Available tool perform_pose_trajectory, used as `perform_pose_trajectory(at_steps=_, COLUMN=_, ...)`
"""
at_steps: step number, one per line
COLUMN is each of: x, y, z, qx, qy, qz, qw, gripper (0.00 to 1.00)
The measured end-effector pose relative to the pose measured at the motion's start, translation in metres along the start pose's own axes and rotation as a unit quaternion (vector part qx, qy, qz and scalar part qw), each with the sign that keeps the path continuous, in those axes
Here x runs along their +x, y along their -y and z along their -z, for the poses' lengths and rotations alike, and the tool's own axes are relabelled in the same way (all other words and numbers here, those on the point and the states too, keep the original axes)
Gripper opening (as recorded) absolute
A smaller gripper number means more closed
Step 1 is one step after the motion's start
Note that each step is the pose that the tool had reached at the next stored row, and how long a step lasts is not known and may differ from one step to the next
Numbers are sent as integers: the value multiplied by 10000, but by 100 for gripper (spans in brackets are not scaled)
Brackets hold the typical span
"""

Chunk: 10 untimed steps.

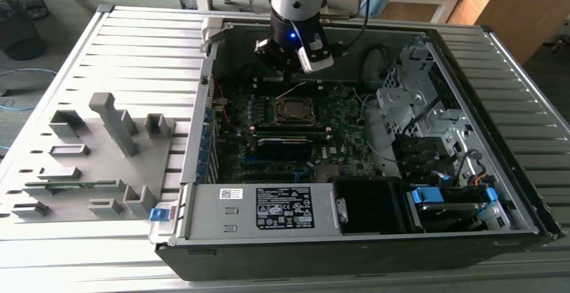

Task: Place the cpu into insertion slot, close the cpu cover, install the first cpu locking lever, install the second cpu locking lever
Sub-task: 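Install the first cpu locking lever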

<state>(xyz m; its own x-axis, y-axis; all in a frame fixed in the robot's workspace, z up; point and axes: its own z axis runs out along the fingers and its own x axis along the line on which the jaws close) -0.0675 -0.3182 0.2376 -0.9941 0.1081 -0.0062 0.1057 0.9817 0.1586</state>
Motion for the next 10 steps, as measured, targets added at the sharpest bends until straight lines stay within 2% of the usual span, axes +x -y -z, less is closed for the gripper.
perform_pose_trajectory(at_steps=5, x=-45, y=-3, z=-11, qx=1, qy=2, qz=-16, qw=10000, gripper=11)
perform_pose_trajectory(at_steps=10, x=-59, y=-3, z=-20, qx=2, qy=4, qz=-32, qw=10000, gripper=11)
